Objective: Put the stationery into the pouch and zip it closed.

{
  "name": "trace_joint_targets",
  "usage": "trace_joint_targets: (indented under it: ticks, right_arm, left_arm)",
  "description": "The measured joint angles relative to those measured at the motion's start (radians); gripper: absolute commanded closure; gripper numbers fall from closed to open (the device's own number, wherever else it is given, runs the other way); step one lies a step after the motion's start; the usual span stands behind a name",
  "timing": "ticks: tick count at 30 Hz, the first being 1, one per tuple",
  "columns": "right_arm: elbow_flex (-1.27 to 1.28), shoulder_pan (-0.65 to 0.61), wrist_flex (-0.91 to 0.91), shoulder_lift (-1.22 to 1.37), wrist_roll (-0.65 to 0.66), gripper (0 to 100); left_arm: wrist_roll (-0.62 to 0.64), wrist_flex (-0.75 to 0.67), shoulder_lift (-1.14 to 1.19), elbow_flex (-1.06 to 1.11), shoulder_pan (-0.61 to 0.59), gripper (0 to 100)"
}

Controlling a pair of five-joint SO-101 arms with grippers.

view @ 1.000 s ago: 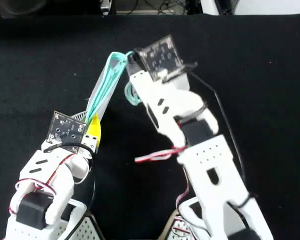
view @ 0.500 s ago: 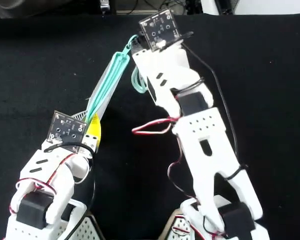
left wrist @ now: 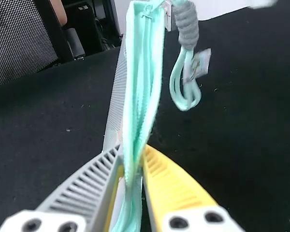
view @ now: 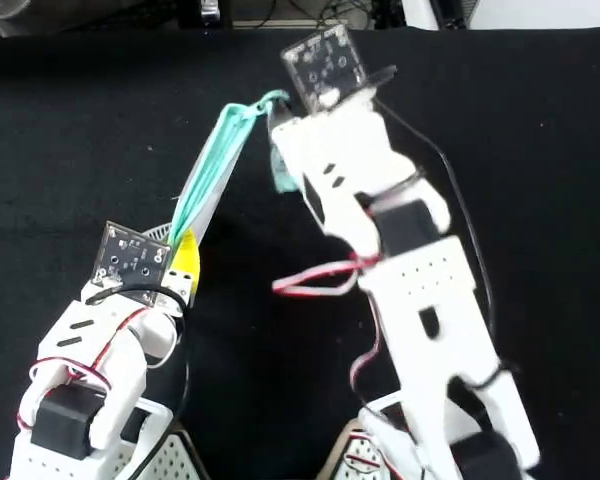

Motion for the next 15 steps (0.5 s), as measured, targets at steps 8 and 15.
trace_joint_targets:
  ticks: [8,15]
  right_arm:
    - [-0.014,-0.083,0.245,-0.215,-0.002,74.2]
    - [0.112,-0.006,0.304,-0.379,-0.002,99.2]
  left_arm:
    - [0.0,0.0,0.0,0.0,-0.002,97]
    - [0.002,0.014,0.002,-0.048,-0.086,97]
